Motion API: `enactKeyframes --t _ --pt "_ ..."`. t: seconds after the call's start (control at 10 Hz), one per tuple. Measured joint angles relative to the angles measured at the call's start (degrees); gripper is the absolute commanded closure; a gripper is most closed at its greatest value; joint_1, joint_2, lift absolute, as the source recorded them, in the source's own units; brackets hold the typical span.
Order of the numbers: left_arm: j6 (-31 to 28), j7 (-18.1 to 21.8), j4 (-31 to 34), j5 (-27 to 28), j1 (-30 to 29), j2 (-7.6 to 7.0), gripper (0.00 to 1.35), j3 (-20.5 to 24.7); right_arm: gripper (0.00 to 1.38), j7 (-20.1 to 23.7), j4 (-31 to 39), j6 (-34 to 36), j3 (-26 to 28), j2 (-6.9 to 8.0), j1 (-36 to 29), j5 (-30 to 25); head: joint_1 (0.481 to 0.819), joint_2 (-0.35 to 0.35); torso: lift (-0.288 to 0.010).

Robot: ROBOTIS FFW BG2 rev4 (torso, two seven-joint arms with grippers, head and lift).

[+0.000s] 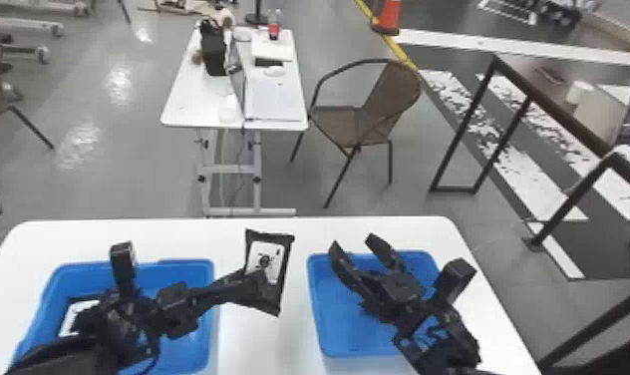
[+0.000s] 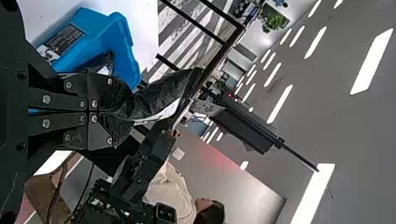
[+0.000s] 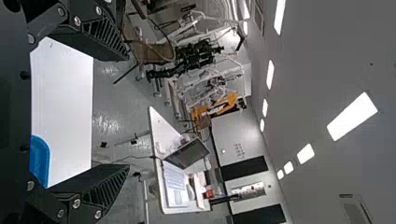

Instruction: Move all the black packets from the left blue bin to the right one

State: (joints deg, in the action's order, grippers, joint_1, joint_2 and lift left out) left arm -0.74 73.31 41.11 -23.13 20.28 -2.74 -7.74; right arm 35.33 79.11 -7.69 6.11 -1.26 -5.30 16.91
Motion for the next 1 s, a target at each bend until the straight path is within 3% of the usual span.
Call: enactKeyframes --t 0.2,0.4,0.7,1.0 --pt "-0.36 1.56 -1.79 0.65 2.1 1.43 1.2 -1.09 0.22 1.81 -2.94 1.84 -2.48 -1.29 2.32 3.65 0.695 -0.178 0.0" --pt "-0.61 2.66 -4.3 1.54 3.68 2.63 1.2 -2.07 0.22 4.06 -4.35 2.75 -3.59 -1.41 4.5 5.71 0.695 -0.181 0.0" --pt "-0.5 2.59 -5.03 1.81 4.31 2.73 1.2 -2.58 0.22 5.82 -2.89 3.85 -5.24 -1.41 4.08 11.34 0.695 -0.168 0.0" --pt "-0.49 2.48 -5.06 1.67 4.49 2.74 1.2 -2.37 0.22 7.87 -2.26 7.8 -6.13 -1.38 3.85 12.61 0.695 -0.147 0.0"
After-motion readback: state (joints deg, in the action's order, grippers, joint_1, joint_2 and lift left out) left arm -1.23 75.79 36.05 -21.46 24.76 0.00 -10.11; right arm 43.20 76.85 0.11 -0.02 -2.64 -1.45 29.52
